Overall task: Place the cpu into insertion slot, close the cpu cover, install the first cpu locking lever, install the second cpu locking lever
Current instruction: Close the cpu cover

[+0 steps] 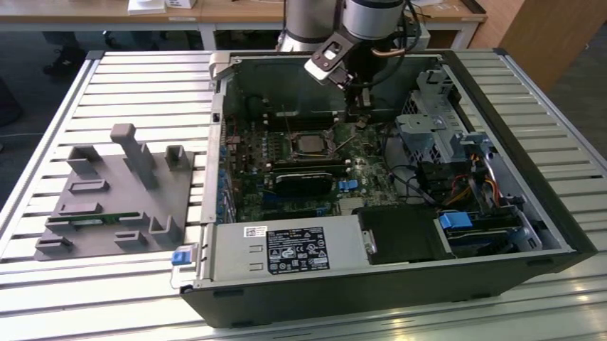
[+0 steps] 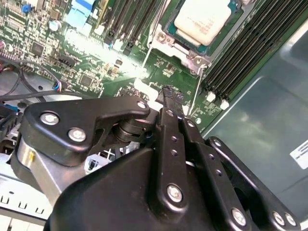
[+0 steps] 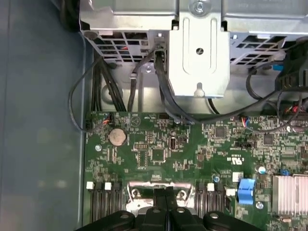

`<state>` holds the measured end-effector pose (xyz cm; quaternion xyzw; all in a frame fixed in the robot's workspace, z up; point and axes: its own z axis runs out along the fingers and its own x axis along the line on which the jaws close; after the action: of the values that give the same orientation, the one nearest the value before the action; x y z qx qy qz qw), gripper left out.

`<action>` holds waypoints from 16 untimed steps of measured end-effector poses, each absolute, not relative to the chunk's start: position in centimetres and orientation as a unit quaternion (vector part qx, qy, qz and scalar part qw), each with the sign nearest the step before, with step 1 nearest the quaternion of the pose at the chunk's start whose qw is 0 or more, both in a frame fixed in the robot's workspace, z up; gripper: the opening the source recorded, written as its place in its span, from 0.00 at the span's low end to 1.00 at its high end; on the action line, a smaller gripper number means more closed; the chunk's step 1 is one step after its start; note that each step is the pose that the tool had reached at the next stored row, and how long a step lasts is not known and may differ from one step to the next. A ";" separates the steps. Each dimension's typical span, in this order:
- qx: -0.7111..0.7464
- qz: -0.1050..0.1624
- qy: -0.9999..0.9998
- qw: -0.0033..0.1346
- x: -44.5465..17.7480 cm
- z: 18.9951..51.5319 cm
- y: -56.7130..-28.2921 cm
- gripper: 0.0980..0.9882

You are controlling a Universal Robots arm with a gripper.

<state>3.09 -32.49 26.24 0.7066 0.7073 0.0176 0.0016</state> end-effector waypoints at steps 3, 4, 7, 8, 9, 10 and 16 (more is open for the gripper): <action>0.707 0.017 0.707 0.001 3.3 26.1 -32.1 0.02; 0.707 0.017 0.707 0.001 3.4 26.1 -32.0 0.02; 0.707 0.016 0.707 0.000 3.9 26.0 -32.0 0.02; 0.707 0.016 0.707 0.000 4.0 26.0 -32.0 0.02; 0.707 0.015 0.707 0.000 4.2 25.9 -32.0 0.02; 0.707 0.015 0.707 -0.001 4.3 25.9 -32.0 0.02; 0.707 0.015 0.707 -0.001 5.1 25.9 -31.9 0.02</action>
<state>5.11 -31.86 25.88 0.7068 0.7072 0.0149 -0.0011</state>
